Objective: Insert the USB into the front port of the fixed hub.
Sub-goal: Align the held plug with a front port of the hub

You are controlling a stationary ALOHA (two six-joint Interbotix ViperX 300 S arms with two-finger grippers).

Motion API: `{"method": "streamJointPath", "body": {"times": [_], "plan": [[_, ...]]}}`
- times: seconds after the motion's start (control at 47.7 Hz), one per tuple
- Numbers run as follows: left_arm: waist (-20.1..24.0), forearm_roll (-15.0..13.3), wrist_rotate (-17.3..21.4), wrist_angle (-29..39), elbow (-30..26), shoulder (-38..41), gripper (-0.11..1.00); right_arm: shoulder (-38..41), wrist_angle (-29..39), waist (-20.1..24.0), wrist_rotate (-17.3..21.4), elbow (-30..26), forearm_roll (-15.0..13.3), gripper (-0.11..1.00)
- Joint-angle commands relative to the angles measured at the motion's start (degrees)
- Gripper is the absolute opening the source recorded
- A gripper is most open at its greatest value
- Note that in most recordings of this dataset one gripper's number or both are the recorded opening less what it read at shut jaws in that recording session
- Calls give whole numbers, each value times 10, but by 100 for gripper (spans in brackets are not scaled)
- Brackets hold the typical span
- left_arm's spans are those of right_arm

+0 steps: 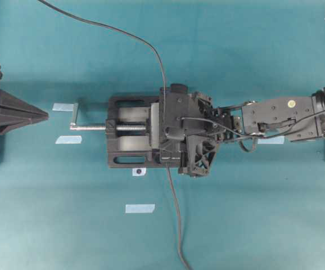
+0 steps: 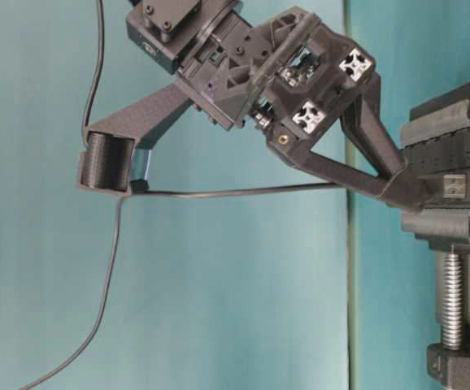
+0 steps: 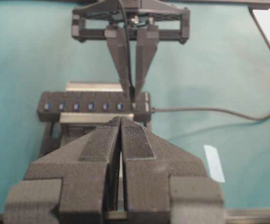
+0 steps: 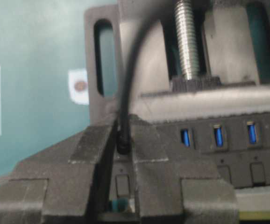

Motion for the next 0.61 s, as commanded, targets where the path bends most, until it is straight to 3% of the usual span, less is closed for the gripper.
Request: {"method": "streamJointPath", "body": {"times": [0.0, 0.587], "plan": [[-1, 0, -1, -6, -6, 3, 0, -8, 1, -3, -3, -11, -4, 9], [0, 0, -1, -6, -2, -3, 0, 11, -4, 14, 4, -13, -1, 9]]}}
